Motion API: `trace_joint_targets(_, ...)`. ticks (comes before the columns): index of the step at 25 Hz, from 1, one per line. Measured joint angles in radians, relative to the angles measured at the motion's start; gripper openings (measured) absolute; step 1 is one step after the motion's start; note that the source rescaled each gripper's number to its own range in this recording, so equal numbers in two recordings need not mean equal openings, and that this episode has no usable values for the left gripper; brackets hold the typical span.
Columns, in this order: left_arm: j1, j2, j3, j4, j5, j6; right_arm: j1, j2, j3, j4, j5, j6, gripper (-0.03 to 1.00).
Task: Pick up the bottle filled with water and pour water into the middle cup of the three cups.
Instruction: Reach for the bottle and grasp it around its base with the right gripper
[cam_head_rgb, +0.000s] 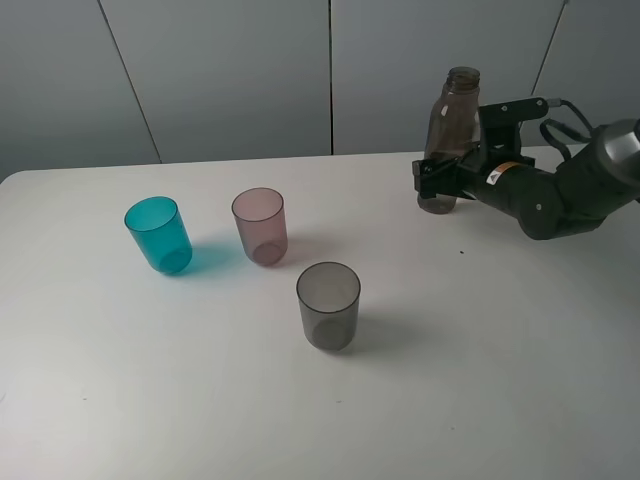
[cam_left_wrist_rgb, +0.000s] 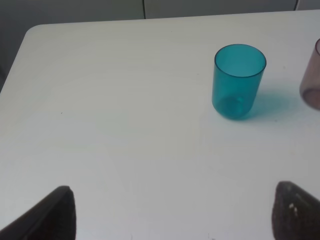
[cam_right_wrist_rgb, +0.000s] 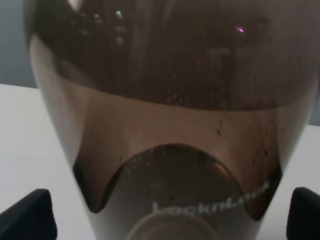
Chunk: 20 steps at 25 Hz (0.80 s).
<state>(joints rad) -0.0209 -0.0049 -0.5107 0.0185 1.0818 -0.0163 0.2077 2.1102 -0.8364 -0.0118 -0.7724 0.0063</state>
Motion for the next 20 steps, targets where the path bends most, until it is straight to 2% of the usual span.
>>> trace_joint_targets(20,0.000,0.000,0.000,0.000,0.000,-0.004,0.000,0.070,-0.079,0.004,-0.076,0.048,1.00)
